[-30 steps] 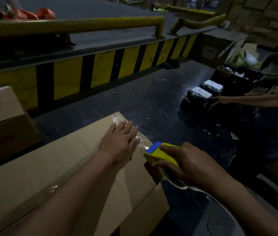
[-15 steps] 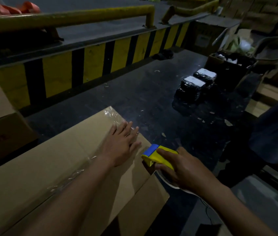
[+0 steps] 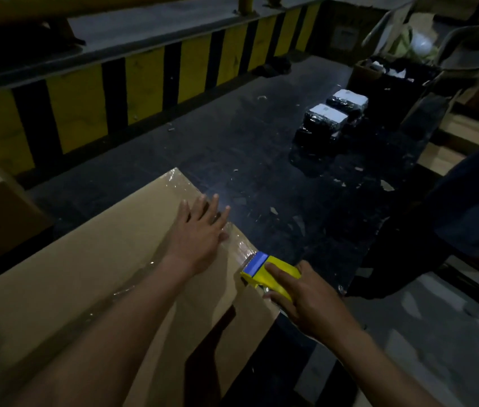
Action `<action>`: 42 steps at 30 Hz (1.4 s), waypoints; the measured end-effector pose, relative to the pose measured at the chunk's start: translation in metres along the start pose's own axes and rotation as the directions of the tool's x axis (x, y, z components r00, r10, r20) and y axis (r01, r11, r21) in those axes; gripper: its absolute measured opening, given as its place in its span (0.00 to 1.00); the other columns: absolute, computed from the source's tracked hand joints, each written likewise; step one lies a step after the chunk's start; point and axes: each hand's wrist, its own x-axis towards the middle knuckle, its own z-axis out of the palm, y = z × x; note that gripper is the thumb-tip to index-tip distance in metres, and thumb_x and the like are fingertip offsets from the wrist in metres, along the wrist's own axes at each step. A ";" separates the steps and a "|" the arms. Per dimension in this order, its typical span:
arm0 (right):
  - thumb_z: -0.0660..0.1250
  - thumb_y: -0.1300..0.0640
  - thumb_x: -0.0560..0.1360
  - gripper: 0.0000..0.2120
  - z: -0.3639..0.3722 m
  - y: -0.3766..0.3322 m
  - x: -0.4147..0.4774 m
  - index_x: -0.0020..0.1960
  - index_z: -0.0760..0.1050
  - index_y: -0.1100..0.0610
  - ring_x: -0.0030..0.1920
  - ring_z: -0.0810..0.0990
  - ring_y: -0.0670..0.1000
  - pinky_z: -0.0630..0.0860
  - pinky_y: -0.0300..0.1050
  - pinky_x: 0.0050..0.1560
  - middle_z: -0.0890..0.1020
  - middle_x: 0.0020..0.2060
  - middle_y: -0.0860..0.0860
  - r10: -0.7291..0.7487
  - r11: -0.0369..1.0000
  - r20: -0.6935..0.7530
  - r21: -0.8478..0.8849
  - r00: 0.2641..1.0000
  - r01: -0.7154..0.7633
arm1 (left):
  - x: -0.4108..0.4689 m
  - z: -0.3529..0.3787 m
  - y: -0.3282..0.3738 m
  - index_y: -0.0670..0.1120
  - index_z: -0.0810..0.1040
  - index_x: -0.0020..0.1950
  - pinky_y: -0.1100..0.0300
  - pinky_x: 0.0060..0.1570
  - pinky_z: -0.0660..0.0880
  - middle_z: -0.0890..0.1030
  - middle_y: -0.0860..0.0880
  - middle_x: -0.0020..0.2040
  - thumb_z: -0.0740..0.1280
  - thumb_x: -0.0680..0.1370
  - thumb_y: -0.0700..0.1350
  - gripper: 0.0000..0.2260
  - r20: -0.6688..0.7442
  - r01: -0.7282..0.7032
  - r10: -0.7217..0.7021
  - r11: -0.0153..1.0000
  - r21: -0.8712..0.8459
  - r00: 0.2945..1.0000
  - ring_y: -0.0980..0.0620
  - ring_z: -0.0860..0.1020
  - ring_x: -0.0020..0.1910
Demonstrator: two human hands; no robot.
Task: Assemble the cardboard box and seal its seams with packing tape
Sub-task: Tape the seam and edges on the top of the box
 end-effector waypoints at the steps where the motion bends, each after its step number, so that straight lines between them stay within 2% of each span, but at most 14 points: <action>1: 0.50 0.30 0.75 0.29 0.007 0.001 0.000 0.75 0.60 0.37 0.46 0.75 0.55 0.67 0.46 0.38 0.67 0.48 0.50 -0.012 1.000 0.005 -0.010 1.000 0.012 | -0.002 0.003 0.007 0.52 0.46 0.82 0.38 0.75 0.43 0.42 0.43 0.82 0.39 0.82 0.59 0.29 0.009 -0.010 0.010 1.000 -0.011 1.000 0.41 0.42 0.80; 4: 0.51 0.31 0.76 0.29 0.025 0.009 -0.003 0.74 0.62 0.38 0.46 0.75 0.55 0.66 0.45 0.36 0.69 0.48 0.51 -0.008 1.000 -0.002 -0.007 1.000 0.008 | -0.008 0.025 0.020 0.53 0.51 0.82 0.37 0.75 0.38 0.45 0.42 0.82 0.33 0.78 0.63 0.34 0.001 -0.017 0.017 0.999 -0.039 1.000 0.40 0.41 0.80; 8: 0.51 0.31 0.77 0.29 0.036 0.019 0.003 0.75 0.62 0.39 0.45 0.75 0.55 0.66 0.45 0.36 0.69 0.49 0.51 0.001 0.999 -0.017 0.043 1.000 0.000 | -0.002 0.043 0.015 0.54 0.56 0.81 0.36 0.75 0.43 0.51 0.41 0.81 0.41 0.81 0.65 0.31 -0.076 0.010 -0.008 1.000 0.024 0.997 0.40 0.46 0.81; 14: 0.59 0.35 0.78 0.28 0.043 0.019 0.031 0.76 0.62 0.41 0.41 0.69 0.51 0.64 0.43 0.36 0.63 0.47 0.48 -0.041 0.994 -0.068 0.095 0.997 0.048 | 0.014 0.041 0.011 0.53 0.50 0.82 0.31 0.72 0.39 0.45 0.40 0.82 0.44 0.81 0.62 0.30 -0.085 0.126 -0.122 0.991 0.054 0.989 0.38 0.40 0.80; 16: 0.58 0.35 0.78 0.28 0.046 0.021 0.036 0.76 0.61 0.40 0.40 0.66 0.49 0.64 0.43 0.36 0.62 0.47 0.48 -0.051 0.992 -0.062 0.108 0.997 0.057 | 0.016 0.044 0.010 0.54 0.49 0.82 0.31 0.72 0.38 0.45 0.40 0.82 0.43 0.80 0.67 0.32 -0.102 0.144 -0.137 0.987 0.066 0.985 0.38 0.41 0.80; 18: 0.56 0.33 0.78 0.28 0.049 0.026 0.038 0.76 0.60 0.39 0.41 0.69 0.50 0.68 0.44 0.36 0.65 0.48 0.49 -0.070 0.989 -0.047 0.131 0.996 0.076 | 0.018 0.047 0.006 0.55 0.46 0.81 0.32 0.73 0.37 0.44 0.41 0.82 0.41 0.77 0.73 0.37 -0.105 0.144 -0.135 0.986 0.088 0.985 0.39 0.39 0.80; 21: 0.51 0.30 0.77 0.30 0.048 0.030 0.041 0.76 0.59 0.39 0.43 0.72 0.52 0.72 0.46 0.37 0.67 0.49 0.51 -0.093 0.982 -0.048 0.161 0.994 0.100 | 0.019 0.047 0.005 0.56 0.43 0.81 0.33 0.73 0.37 0.41 0.42 0.82 0.39 0.75 0.75 0.38 -0.107 0.154 -0.145 0.985 0.081 0.984 0.40 0.37 0.80; 27: 0.51 0.30 0.77 0.30 0.056 0.048 0.019 0.75 0.64 0.41 0.39 0.67 0.48 0.66 0.42 0.34 0.64 0.46 0.48 -0.067 0.986 -0.021 0.152 0.998 0.069 | 0.025 0.045 -0.007 0.58 0.48 0.81 0.34 0.73 0.36 0.44 0.43 0.82 0.40 0.75 0.76 0.39 -0.094 0.181 -0.175 0.981 0.068 0.980 0.41 0.39 0.80; 30: 0.49 0.29 0.77 0.31 0.065 0.054 0.019 0.74 0.65 0.41 0.39 0.71 0.52 0.66 0.43 0.34 0.64 0.46 0.48 -0.024 0.992 -0.008 0.128 1.000 0.025 | 0.025 0.045 -0.005 0.58 0.49 0.81 0.34 0.73 0.37 0.44 0.44 0.82 0.41 0.75 0.76 0.39 -0.109 0.173 -0.166 0.983 0.057 0.980 0.41 0.40 0.80; 34: 0.44 0.27 0.74 0.35 0.063 0.038 0.046 0.75 0.65 0.41 0.46 0.74 0.56 0.65 0.44 0.40 0.68 0.48 0.51 -0.041 0.995 0.036 0.091 0.999 0.038 | 0.023 0.046 -0.003 0.58 0.51 0.81 0.33 0.74 0.39 0.46 0.43 0.82 0.42 0.75 0.75 0.39 -0.117 0.166 -0.158 0.984 0.062 0.981 0.40 0.42 0.80; 36: 0.50 0.31 0.76 0.29 0.054 0.031 0.066 0.73 0.66 0.41 0.48 0.76 0.59 0.65 0.45 0.40 0.70 0.49 0.53 -0.028 0.995 0.068 0.096 0.997 0.022 | 0.024 0.045 -0.003 0.57 0.51 0.81 0.34 0.74 0.40 0.46 0.43 0.82 0.41 0.75 0.75 0.38 -0.114 0.171 -0.162 0.983 0.074 0.980 0.40 0.42 0.80; 38: 0.57 0.35 0.78 0.23 0.058 0.035 0.085 0.70 0.70 0.40 0.53 0.77 0.60 0.71 0.48 0.44 0.74 0.51 0.55 -0.056 0.995 0.172 0.086 0.984 0.042 | 0.023 0.045 -0.002 0.57 0.49 0.81 0.34 0.74 0.40 0.44 0.43 0.82 0.40 0.75 0.75 0.38 -0.097 0.174 -0.166 0.981 0.083 0.981 0.40 0.41 0.80; 40: 0.59 0.34 0.76 0.22 0.067 0.043 0.098 0.68 0.72 0.40 0.58 0.76 0.58 0.74 0.50 0.51 0.78 0.56 0.55 -0.087 0.987 0.310 0.153 0.947 0.040 | 0.022 0.045 -0.001 0.57 0.48 0.81 0.34 0.74 0.40 0.43 0.43 0.82 0.40 0.75 0.75 0.38 -0.092 0.172 -0.165 0.982 0.077 0.982 0.40 0.40 0.80; 42: 0.56 0.30 0.73 0.25 0.074 0.047 0.101 0.66 0.72 0.37 0.55 0.79 0.55 0.76 0.50 0.50 0.81 0.53 0.51 -0.096 0.962 0.333 0.274 0.938 0.001 | 0.022 0.045 -0.002 0.57 0.48 0.81 0.34 0.74 0.41 0.43 0.43 0.82 0.41 0.75 0.75 0.38 -0.104 0.172 -0.164 0.982 0.078 0.981 0.40 0.40 0.80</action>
